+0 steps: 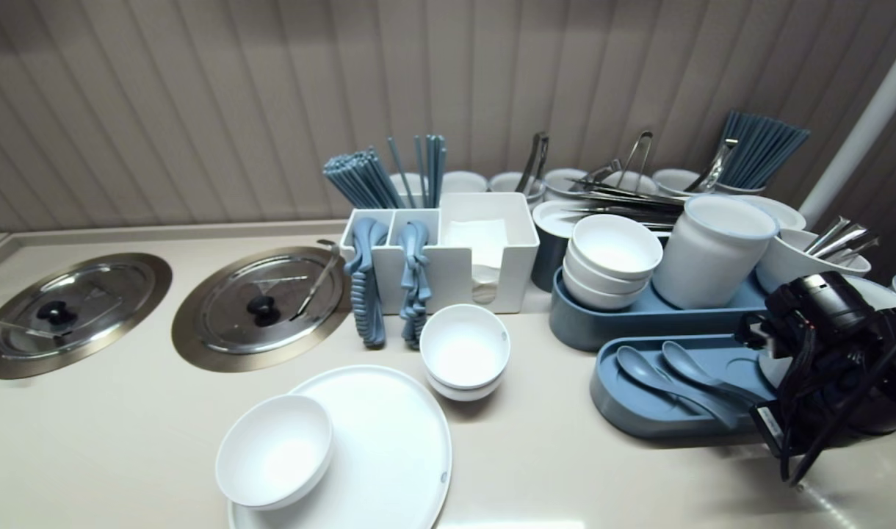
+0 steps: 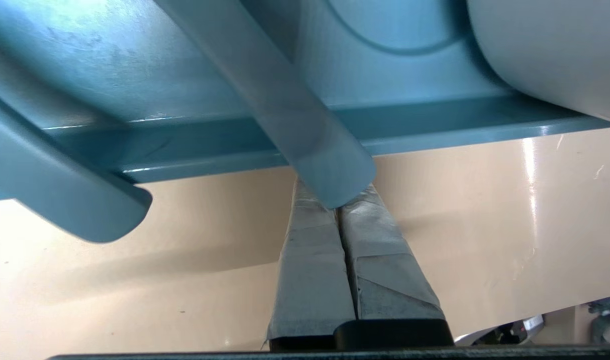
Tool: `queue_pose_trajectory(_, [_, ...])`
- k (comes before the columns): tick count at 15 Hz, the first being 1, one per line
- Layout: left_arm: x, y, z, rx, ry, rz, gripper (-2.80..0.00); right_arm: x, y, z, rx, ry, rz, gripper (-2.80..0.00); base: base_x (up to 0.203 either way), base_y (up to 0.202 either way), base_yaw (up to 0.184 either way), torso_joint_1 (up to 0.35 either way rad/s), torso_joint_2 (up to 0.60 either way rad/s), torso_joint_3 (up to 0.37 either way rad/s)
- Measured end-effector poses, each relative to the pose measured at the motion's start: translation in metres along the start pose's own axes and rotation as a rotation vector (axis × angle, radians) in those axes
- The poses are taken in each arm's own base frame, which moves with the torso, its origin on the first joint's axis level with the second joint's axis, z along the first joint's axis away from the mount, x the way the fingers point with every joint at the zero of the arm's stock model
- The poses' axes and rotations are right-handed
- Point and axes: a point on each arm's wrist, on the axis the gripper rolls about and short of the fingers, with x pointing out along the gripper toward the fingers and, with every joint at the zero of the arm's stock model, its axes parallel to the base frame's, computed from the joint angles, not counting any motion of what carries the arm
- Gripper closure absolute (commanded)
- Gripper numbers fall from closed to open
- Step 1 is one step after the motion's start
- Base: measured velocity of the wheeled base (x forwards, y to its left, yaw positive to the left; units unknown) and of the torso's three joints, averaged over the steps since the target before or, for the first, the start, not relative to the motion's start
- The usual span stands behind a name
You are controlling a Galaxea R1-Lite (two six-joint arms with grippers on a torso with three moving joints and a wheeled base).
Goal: Pick the spoon and place it in the bowl
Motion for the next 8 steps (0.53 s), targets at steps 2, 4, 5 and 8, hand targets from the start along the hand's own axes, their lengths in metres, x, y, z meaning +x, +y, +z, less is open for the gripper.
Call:
queue_pose_trajectory(2, [0.0,0.0,0.0,0.0,0.0,0.0,0.0,-0.01,-0.003,-0.002,0.004,-0.034,0.002,0.0,0.0,0.0,0.0,0.0,0.0,0.0])
queue_pose_trajectory(4, [0.0,0.0,0.0,0.0,-0.001,0.0,0.0,-0.021,-0.005,-0.005,0.009,-0.072,0.009,0.0,0.0,0.0,0.0,0.0,0.0,0.0])
queue_pose_trajectory(5, [0.0,0.0,0.0,0.0,0.0,0.0,0.0,-0.026,-0.006,-0.006,0.013,-0.091,0.016,0.0,0.0,0.0,0.0,0.0,0.0,0.0])
queue_pose_trajectory(8, [0.0,0.0,0.0,0.0,0.0,0.0,0.0,-0.037,-0.007,-0.01,0.012,-0.122,0.025,0.0,0.0,0.0,0.0,0.0,0.0,0.0])
